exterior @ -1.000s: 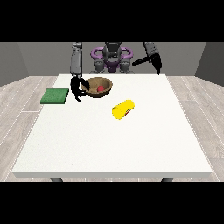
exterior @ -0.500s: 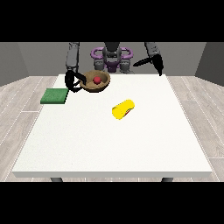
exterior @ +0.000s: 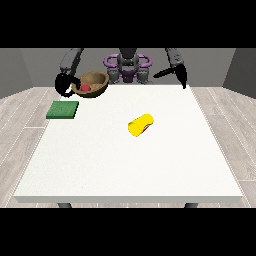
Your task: Pick the cup and pour the ball into the bowl, then pick the bowl and place it on the pad
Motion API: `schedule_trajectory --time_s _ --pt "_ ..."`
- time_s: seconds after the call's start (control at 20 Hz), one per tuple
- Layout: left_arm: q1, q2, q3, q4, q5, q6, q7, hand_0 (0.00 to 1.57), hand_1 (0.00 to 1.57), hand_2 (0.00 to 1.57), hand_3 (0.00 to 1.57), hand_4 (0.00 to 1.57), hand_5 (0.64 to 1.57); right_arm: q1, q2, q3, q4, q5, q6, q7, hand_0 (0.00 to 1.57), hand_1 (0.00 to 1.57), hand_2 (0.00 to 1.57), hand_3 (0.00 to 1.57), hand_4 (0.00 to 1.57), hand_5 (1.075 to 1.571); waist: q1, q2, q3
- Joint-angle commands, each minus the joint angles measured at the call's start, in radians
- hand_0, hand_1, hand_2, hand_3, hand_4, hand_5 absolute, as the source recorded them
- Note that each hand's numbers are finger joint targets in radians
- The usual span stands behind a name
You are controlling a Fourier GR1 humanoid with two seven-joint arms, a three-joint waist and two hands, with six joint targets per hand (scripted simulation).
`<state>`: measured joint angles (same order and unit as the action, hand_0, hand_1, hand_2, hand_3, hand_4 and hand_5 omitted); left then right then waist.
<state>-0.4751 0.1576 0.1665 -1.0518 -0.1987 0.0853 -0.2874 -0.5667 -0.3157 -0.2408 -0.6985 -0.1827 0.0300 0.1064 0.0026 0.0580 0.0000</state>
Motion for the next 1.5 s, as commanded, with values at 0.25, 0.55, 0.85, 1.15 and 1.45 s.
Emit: schedule_trajectory --time_s 0.25,0.55,0.85,1.15,1.45 --pt "0.003 -0.070 -0.036 -0.007 -0.037 0.100 -0.132 0.00 0.00 0.00 0.00 0.00 1.565 -0.026 -0.176 -0.104 0.035 -0.096 0.176 -0.014 1.57 1.57 1.57 1.57 1.07 1.557 -0.006 0.130 0.0001" --pt "-0.069 -0.122 -0.135 -0.162 -0.099 0.134 -0.047 0.00 0.00 0.00 0.00 0.00 1.565 -0.052 -0.292 -0.215 0.188 -0.143 0.244 -0.176 1.57 1.57 1.57 1.37 1.03 1.562 0.085 0.297 0.0022" --pt "-0.073 -0.060 -0.121 -0.318 -0.103 0.130 -0.014 0.00 0.00 0.00 0.00 0.00 1.563 -0.035 -0.419 -0.247 0.262 -0.126 0.339 -0.333 1.57 1.57 1.57 0.35 1.02 1.569 0.082 0.417 0.0034" --pt "-0.074 -0.088 -0.149 -0.435 -0.123 0.158 0.049 0.00 0.00 0.00 0.00 0.00 1.564 -0.112 -0.489 -0.241 0.314 -0.101 0.352 -0.349 1.57 1.57 1.57 0.00 1.04 1.569 0.063 0.471 0.0028" --pt "-0.045 -0.068 -0.166 -0.534 -0.132 0.122 0.152 0.00 0.00 0.00 0.00 0.00 1.563 -0.126 -0.458 -0.244 0.366 -0.106 0.368 -0.367 1.57 1.57 1.57 0.21 1.01 1.571 0.048 0.430 0.0024"
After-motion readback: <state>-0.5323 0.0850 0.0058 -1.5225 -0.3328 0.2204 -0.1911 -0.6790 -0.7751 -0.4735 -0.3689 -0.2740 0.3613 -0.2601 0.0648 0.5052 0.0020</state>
